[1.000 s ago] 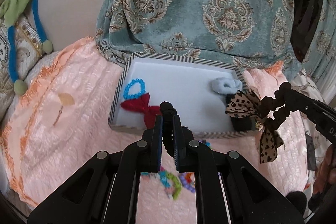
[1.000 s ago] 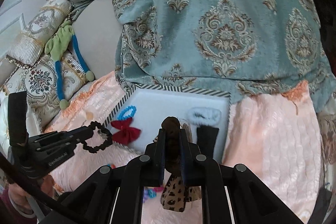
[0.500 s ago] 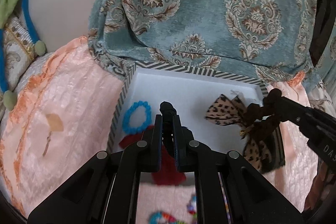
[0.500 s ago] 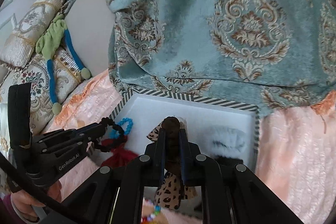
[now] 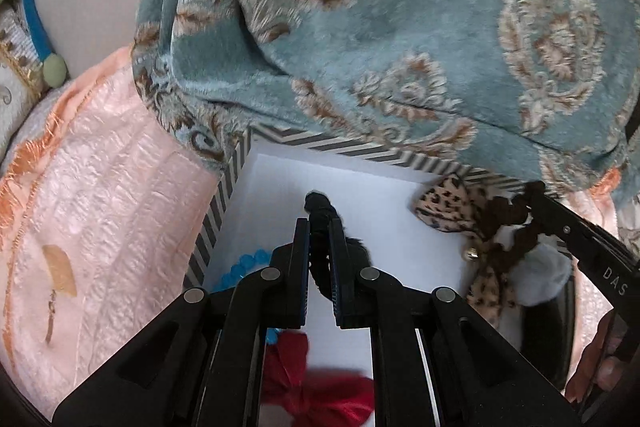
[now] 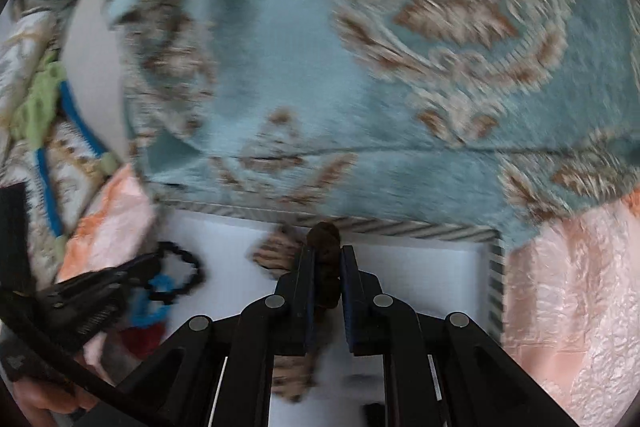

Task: Organize jewelry
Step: 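Lower the black scrunchie and leopard bow into the tray and open both tools, then move both tools back over the beaded bracelets beside the tray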

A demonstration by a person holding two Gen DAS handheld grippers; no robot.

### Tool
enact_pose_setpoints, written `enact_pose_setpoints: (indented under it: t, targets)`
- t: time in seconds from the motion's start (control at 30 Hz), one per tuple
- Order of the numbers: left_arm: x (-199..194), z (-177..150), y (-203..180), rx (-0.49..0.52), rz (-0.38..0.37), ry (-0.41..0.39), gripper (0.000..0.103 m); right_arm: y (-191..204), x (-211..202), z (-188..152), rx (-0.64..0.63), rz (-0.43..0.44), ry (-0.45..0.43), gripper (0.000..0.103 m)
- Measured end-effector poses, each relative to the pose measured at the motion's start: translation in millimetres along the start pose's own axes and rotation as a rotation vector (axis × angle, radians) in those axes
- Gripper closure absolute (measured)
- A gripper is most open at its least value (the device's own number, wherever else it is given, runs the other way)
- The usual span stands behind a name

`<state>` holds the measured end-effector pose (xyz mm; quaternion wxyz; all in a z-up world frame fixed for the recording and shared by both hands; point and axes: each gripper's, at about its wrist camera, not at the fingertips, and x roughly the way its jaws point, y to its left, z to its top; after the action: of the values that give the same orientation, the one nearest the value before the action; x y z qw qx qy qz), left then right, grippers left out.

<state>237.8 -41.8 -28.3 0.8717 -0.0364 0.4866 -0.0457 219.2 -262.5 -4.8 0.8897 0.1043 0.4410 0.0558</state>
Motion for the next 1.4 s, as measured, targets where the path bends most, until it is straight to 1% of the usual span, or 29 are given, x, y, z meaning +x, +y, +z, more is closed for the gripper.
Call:
enact_pose_setpoints:
  t: [0.03, 0.07, 0.1, 0.13, 0.17, 0.2, 0.23, 0.27, 0.33, 0.47, 0.6, 0.73, 0.77, 0.87, 0.9, 1.0, 1.13, 1.27, 1.4]
  targets:
    - [5, 0, 3, -0.002, 0.015, 0.006, 0.094, -4, 3, -1, 0.006, -0.012, 0.012, 0.092]
    - [9, -1, 5, -0.003, 0.027, 0.012, 0.092, -7, 4, -3, 0.008, -0.025, 0.022, 0.087]
    - [12, -1, 7, -0.005, 0.036, 0.020, 0.086, -10, 4, -4, 0.008, -0.039, 0.024, 0.082]
    - [15, -3, 9, -0.014, 0.037, 0.028, 0.076, -12, 2, -6, 0.005, -0.043, 0.022, 0.081]
    - [17, -4, 11, -0.023, 0.032, 0.032, 0.071, -14, 0, -6, 0.002, -0.044, 0.019, 0.076]
    - [18, -5, 13, -0.036, 0.026, 0.037, 0.061, -14, -3, -8, 0.000, -0.045, 0.013, 0.070]
    - [18, -6, 15, -0.045, 0.022, 0.041, 0.059, -15, -7, -9, -0.003, -0.046, 0.005, 0.067]
    - [17, -7, 16, -0.048, 0.022, 0.042, 0.059, -15, -10, -10, -0.005, -0.047, -0.002, 0.064]
    - [13, -8, 16, -0.042, 0.031, 0.039, 0.057, -14, -20, -13, -0.010, -0.044, -0.015, 0.064]
    - [0, -10, 15, -0.035, 0.033, 0.022, 0.056, -11, -38, -20, -0.004, -0.025, -0.028, 0.059]
    - [-19, -15, 15, -0.021, 0.039, 0.003, 0.055, -2, -52, -28, -0.009, -0.006, -0.025, 0.059]
    - [-40, -25, 12, -0.019, 0.044, -0.024, 0.055, 11, -70, -43, -0.048, -0.004, -0.038, 0.059]
    - [-44, -28, 12, -0.017, 0.045, -0.028, 0.055, 14, -74, -47, -0.054, -0.005, -0.038, 0.057]
    - [-61, -42, 10, -0.005, 0.058, -0.047, 0.055, 23, -86, -59, -0.066, -0.010, -0.042, 0.043]
    - [-65, -46, 9, 0.001, 0.061, -0.050, 0.055, 26, -90, -63, -0.071, -0.010, -0.048, 0.043]
    - [-78, -59, 9, 0.006, 0.063, -0.062, 0.055, 37, -102, -75, -0.091, -0.021, -0.047, 0.042]
    - [-98, -77, 7, 0.006, 0.062, -0.085, 0.055, 45, -120, -92, -0.083, -0.005, -0.051, 0.042]
    - [-114, -95, 4, 0.025, 0.086, -0.104, 0.055, 50, -135, -109, -0.089, -0.018, -0.052, 0.042]
    - [-131, -117, 5, 0.021, 0.099, -0.116, 0.055, 55, -153, -127, -0.090, -0.007, -0.057, 0.042]
